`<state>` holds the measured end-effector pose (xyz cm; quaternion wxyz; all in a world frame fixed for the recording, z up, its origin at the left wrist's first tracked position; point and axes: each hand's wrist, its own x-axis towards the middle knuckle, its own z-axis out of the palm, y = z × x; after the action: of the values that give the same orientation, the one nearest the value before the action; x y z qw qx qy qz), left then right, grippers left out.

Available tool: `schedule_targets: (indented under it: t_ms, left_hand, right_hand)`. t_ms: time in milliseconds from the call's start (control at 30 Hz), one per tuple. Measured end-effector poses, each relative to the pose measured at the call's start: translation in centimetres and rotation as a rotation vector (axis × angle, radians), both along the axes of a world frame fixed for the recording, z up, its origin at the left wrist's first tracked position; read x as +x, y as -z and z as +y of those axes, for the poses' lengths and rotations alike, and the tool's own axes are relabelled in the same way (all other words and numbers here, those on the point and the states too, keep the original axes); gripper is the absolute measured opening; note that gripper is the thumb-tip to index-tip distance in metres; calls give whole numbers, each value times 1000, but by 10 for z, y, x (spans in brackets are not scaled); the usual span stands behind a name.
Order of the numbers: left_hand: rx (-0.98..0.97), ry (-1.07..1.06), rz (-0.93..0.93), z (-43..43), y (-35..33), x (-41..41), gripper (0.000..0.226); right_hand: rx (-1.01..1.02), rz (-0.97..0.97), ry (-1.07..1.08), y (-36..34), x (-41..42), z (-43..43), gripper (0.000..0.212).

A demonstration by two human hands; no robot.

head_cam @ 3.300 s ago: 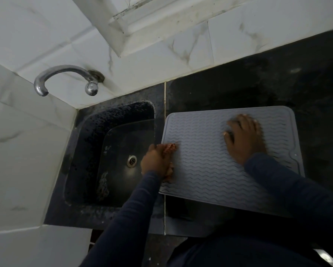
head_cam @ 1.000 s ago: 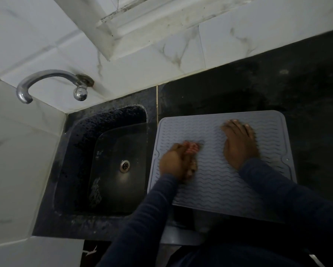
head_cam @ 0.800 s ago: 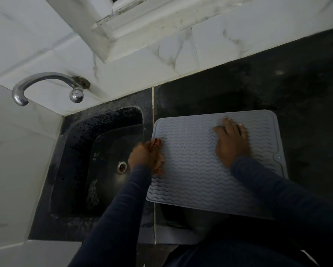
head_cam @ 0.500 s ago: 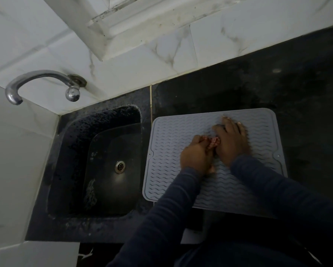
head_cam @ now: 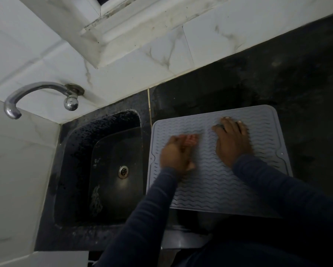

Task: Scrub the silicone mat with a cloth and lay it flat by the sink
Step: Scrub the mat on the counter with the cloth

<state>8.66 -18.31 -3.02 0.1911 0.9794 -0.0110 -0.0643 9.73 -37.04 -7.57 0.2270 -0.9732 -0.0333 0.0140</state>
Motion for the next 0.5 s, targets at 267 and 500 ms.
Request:
schedule_targets:
  t_ms: [267,500]
  left_hand:
    - [105,0,51,11,5,5,41]
    - [125,-365,82,84,-11,19,57]
  right_hand:
    - [30,-7,7,5,-1,-2,44]
    - [58,-5,4,3,-1,-1,44]
